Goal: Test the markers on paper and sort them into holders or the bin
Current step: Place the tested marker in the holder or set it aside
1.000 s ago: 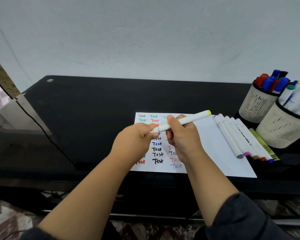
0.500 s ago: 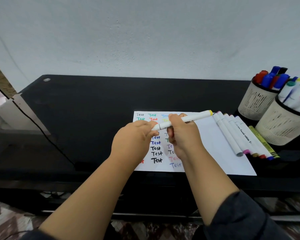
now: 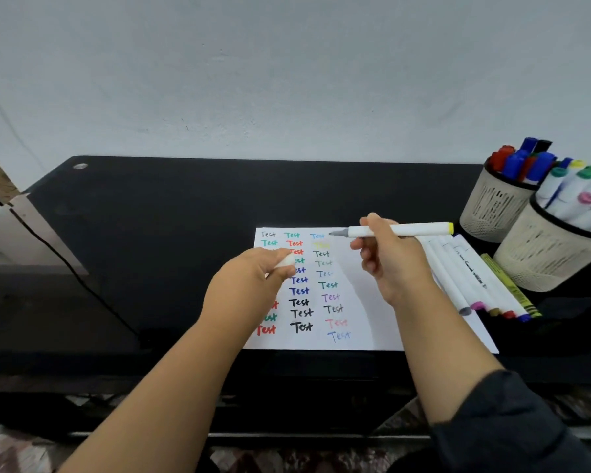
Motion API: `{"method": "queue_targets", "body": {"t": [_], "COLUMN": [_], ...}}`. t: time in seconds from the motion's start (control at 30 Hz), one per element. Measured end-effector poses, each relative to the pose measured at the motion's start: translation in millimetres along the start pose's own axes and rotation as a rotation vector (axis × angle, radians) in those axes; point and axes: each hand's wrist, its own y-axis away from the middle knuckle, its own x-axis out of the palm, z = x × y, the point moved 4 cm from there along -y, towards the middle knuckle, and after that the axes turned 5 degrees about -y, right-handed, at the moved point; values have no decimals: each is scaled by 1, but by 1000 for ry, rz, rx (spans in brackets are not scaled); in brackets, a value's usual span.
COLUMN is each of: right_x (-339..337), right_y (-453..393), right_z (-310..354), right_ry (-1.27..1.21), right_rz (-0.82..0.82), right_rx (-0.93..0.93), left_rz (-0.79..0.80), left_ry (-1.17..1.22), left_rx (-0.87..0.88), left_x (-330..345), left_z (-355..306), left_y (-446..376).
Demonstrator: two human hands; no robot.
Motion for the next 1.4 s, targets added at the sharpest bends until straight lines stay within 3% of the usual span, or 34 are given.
{"method": "queue_targets", "body": {"t": [0.17, 0.4, 0.63, 1.0, 1.2, 1.4], "right_x": [-7, 5, 2, 8, 5, 7], "right_y": [-30, -63, -79, -80, -82, -79], "right_z": [16, 11, -2, -13, -10, -10], "right_ry": [333, 514, 474, 579, 602, 575], "right_rz": [-80, -43, -68, 65, -19, 19], "right_rx": [-76, -142, -184, -251, -267, -236], "left_rz": [-14, -29, -36, -1, 1, 6], "left_ry": [-46, -31, -5, 20, -1, 10], "left_rx": [32, 6, 19, -16, -7, -7], "left_x": [6, 14, 22, 30, 30, 29], "left_z": [-1, 5, 0, 0, 0, -1], "left_y": [-11, -27, -41, -52, -49, -47]}}
